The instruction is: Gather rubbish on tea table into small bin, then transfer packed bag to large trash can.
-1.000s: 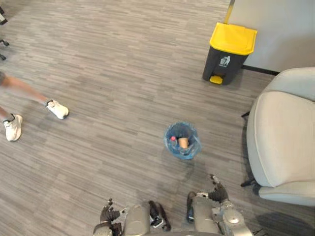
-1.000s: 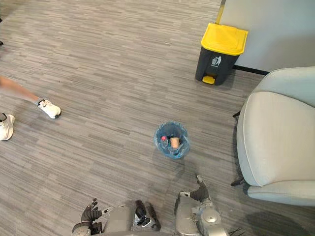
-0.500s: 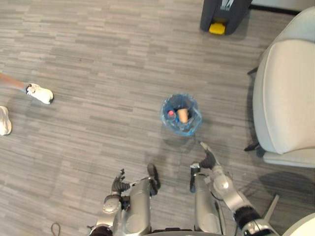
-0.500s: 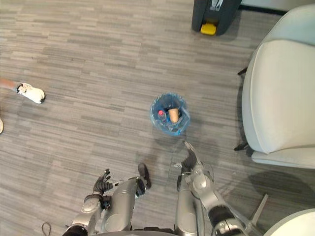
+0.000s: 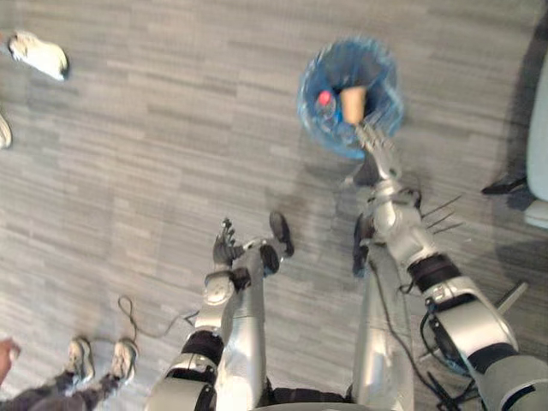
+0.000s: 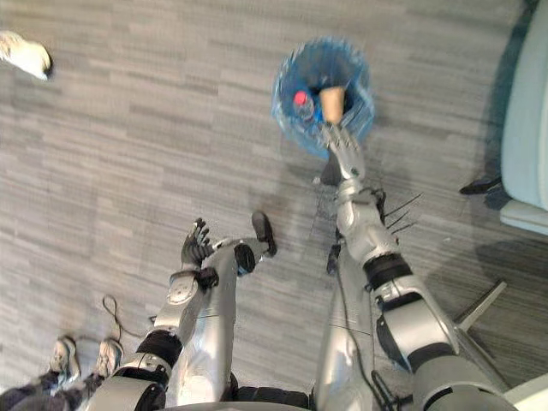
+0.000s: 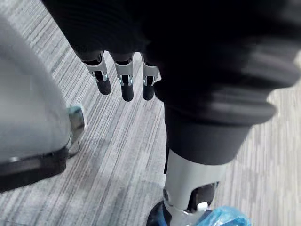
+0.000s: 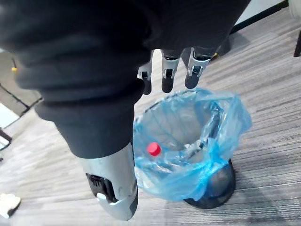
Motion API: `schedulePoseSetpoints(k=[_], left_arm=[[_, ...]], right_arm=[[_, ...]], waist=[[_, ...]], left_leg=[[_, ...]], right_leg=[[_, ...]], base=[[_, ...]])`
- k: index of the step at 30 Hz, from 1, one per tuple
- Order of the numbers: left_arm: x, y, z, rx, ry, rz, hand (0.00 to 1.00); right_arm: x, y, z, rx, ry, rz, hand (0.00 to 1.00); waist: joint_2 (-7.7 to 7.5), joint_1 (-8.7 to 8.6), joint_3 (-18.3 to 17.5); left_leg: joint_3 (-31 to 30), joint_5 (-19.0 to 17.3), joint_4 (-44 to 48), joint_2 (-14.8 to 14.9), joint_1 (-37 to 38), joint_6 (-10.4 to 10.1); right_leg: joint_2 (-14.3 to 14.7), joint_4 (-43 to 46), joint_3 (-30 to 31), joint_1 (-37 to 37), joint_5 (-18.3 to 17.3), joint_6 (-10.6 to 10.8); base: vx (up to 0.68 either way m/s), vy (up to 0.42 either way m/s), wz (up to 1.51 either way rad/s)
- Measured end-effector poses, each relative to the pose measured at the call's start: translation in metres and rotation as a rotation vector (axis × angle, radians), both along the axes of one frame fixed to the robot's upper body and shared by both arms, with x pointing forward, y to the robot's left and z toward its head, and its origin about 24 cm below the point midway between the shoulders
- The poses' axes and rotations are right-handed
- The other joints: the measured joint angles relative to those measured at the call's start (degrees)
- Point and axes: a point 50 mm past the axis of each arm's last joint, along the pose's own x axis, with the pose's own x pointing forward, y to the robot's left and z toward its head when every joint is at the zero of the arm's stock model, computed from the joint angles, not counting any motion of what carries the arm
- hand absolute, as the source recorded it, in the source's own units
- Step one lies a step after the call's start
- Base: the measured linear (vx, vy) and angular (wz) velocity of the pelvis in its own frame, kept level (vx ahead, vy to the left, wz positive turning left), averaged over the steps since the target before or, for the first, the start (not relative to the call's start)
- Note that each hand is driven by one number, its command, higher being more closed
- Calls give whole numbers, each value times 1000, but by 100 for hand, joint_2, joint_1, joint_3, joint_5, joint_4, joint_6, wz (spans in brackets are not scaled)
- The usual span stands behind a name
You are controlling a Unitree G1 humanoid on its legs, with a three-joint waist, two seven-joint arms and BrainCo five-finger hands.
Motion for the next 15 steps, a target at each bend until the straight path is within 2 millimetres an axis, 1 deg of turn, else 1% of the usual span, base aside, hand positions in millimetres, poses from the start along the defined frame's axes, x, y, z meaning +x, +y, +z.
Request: schedulePoseSetpoints(k=[1, 4, 7, 8, 9, 12, 15], left_arm=[[3, 2, 7, -14, -33, 13, 0], [6, 4, 19, -34, -90, 25, 0], [8, 6, 29, -42, -140, 32, 0], [8, 7, 31, -48, -150, 35, 0], [9, 7, 33, -57, -163, 37, 0], [9, 9, 38, -63, -184, 41, 0], [9, 7, 38, -67, -187, 38, 0]], right_arm=[[3, 1, 2, -21, 5, -5, 0], [7, -8, 7, -67, 11, -38, 0], [13, -14, 10, -117, 32, -73, 0], [14, -16, 12, -139, 36, -81, 100], [15, -20, 13, -151, 41, -98, 100], [19, -30, 18, -182, 66, -143, 100], [20, -35, 17, -205, 95, -158, 100]], waist=[[1, 47, 8], [11, 126, 14], [16, 134, 16], [16, 137, 16], [16, 136, 16], [17, 164, 16], [16, 250, 16]], left_leg=[[-10, -7, 186, 55, -232, 7], [-71, -26, 418, 64, -571, 19], [-42, -29, 473, 73, -867, 35], [-36, -20, 474, 76, -935, 24], [-12, -15, 473, 77, -1008, 17], [53, 32, 472, 96, -1128, -3], [85, 63, 460, 68, -1138, 47]], right_leg=[[0, 187, -5, -228, -44, -23], [-25, 468, 0, -570, -129, 5], [-117, 606, -26, -865, -163, 5], [-140, 624, -37, -926, -163, 5], [-194, 654, -63, -994, -174, 4], [-228, 689, -47, -1126, -189, 21], [-288, 728, -43, -1160, -209, 1]], base=[[-61, -73, 16], [-44, -46, 12], [-41, -30, 23], [-33, -19, 23], [-22, -11, 24], [-11, -5, 15], [4, 9, 8]])
